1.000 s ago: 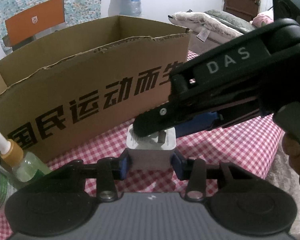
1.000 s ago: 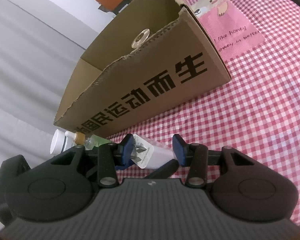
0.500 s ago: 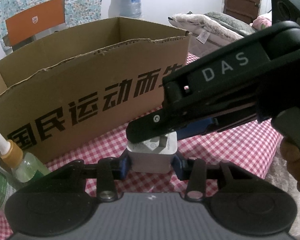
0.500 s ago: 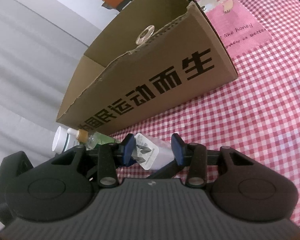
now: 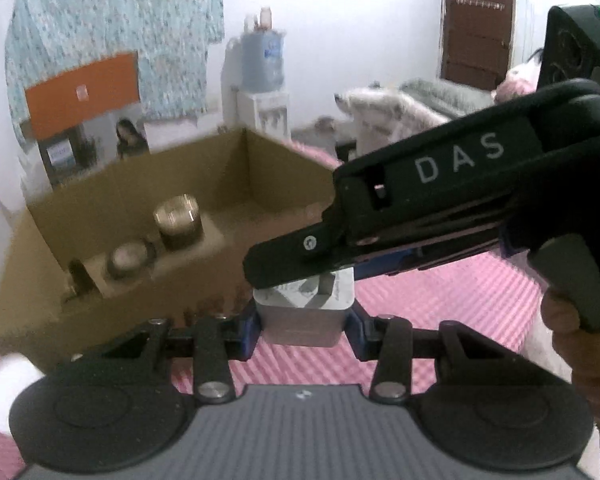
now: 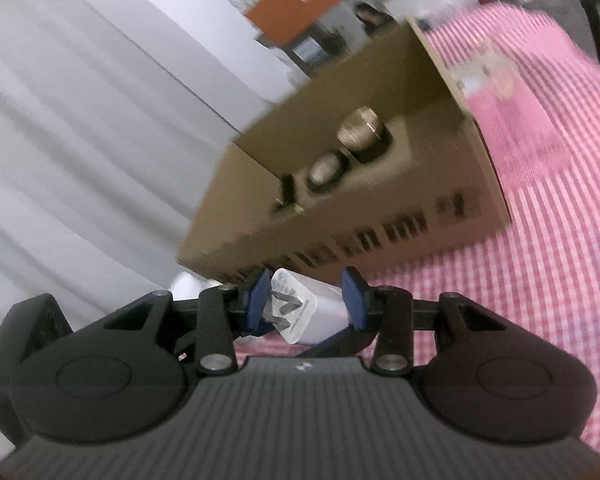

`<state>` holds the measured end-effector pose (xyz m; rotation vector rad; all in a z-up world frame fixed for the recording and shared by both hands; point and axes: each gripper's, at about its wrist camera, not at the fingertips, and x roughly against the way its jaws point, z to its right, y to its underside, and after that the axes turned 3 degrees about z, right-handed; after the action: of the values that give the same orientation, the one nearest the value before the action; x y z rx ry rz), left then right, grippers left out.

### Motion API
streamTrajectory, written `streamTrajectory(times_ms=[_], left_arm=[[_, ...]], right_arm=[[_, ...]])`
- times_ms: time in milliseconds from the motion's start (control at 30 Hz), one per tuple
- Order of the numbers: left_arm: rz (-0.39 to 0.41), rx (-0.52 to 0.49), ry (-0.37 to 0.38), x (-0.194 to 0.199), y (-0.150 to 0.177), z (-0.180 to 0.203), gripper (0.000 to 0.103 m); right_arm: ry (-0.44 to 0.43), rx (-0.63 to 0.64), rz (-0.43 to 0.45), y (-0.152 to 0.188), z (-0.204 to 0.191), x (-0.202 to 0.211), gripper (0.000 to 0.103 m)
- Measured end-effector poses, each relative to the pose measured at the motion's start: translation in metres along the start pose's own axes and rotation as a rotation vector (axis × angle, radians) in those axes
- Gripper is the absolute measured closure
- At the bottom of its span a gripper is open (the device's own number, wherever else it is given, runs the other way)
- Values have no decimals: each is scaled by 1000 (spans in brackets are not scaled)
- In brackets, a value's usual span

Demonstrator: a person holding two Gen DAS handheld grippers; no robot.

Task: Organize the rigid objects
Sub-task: 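Carry the white charger plug into the box and open the right tool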

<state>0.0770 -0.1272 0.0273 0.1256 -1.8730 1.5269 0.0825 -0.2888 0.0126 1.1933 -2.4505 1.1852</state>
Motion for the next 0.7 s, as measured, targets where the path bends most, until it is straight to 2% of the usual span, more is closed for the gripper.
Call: streamTrajectory(times_ms=[167,333,433,567,700], left_arm=[[58,2,-31,8,-33,-8,59],[59,46,-44,-5,-59,-25,59],[22,89,-34,-23,-69,-41,59],[-55,199,-5,-52,-77,-68,59],[-146,289,5,-82,-75,-90,59]], right_arm=[[-41,96,54,-29,-25,12,63],[-58,163,60,-62,-37,4,63],[-59,166,30,-84,-38,-15,63],[-52,140,-33,-105,-30,-49,63],[-41,60,-125,-118,-7,-91,63]])
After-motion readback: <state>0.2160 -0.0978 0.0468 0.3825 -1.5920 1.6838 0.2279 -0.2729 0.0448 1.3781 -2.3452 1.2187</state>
